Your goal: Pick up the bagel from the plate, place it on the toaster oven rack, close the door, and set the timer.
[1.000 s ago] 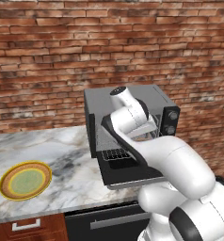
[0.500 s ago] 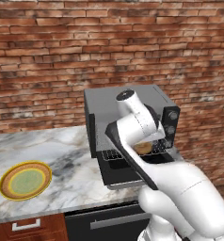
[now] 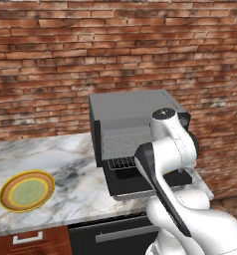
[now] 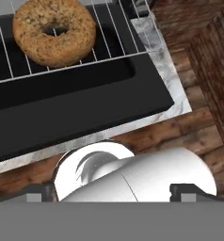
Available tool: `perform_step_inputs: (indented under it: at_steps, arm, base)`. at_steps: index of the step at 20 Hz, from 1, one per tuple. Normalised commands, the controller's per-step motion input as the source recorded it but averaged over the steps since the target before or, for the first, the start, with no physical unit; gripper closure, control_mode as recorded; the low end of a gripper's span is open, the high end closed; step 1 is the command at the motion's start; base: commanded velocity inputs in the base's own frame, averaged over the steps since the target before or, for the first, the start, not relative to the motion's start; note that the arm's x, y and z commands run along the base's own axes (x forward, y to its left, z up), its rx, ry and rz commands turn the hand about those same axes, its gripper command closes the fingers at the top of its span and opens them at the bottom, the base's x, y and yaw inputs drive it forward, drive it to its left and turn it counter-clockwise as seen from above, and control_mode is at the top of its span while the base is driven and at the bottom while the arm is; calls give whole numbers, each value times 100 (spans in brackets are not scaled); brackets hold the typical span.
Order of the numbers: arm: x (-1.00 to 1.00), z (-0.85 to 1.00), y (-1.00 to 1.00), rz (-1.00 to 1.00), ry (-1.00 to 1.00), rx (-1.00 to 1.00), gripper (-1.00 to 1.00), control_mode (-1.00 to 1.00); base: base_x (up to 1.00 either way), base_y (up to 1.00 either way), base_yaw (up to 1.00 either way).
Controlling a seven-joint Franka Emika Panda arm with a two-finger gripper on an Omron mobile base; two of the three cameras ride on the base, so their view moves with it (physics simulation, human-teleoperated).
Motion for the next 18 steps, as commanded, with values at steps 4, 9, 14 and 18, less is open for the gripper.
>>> perform_step_inputs:
  at_steps: [4, 9, 14, 18]
  arm:
    - [19, -26, 0, -6, 0, 3, -100, -100]
    - [55, -30, 0, -1, 0, 0, -100, -100]
    - [55, -32, 0, 0, 0, 0, -100, -100]
    - [34, -45, 0, 0, 1, 0, -100, -100]
  base:
    - [0, 0, 0]
    - [0, 0, 0]
    - [0, 0, 0]
    - [0, 0, 0]
